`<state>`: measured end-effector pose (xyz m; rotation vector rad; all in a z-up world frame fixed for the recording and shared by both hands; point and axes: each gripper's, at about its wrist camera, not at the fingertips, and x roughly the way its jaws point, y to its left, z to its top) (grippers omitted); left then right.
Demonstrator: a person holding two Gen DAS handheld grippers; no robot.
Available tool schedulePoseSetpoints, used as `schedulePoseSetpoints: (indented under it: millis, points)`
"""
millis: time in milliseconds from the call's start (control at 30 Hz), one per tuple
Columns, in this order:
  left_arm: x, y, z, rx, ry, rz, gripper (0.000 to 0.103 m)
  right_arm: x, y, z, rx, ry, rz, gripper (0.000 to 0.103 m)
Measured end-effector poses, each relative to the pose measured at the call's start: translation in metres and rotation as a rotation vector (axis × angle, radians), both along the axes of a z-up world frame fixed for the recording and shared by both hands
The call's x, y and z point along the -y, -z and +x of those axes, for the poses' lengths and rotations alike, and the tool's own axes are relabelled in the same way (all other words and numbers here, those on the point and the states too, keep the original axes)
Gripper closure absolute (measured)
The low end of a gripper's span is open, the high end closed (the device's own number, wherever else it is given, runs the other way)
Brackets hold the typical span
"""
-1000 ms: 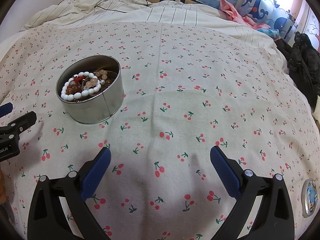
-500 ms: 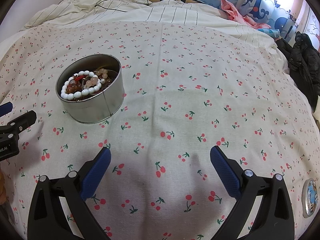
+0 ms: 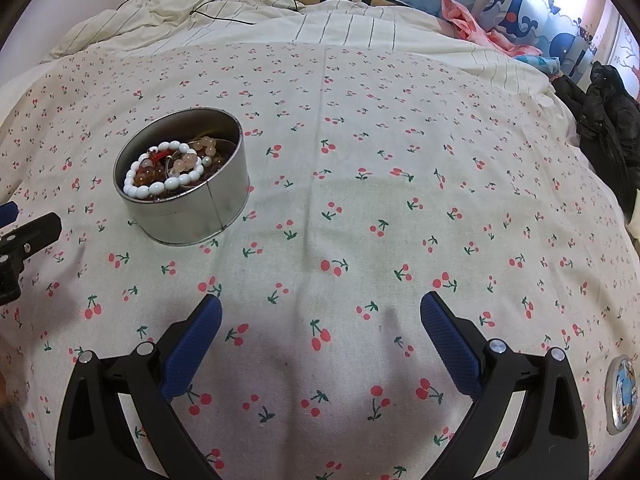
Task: Organize jewelry
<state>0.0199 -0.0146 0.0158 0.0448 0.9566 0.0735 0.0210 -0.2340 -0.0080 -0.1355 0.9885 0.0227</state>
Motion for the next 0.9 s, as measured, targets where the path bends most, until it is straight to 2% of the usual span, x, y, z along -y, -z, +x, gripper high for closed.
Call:
schedulePoseSetpoints:
  millis: [100,133,333,533,900]
  points:
    - [0.005,-0.002,-0.002,-0.008,0.003,0.069,0.008,0.003,-0.002,-0.001,0.0,0.001,0.004,0.008]
    - [0.006,-0.003,-0.004,-0.005,0.009,0.071,0.008,0.004,-0.002,-0.001,-0.001,0.001,0.006,0.008]
    - [0.004,-0.016,-0.012,0.016,0.026,0.053,0.008,0.005,-0.006,-0.006,0.003,-0.003,0.003,0.008]
    - [-0.001,-0.024,-0.024,0.031,0.046,-0.023,0.008,0.007,-0.012,-0.015,0.012,-0.002,0.003,0.008]
    - [0.003,-0.032,-0.041,0.077,0.061,0.0,0.008,0.009,-0.01,-0.024,0.011,0.005,-0.013,0.008]
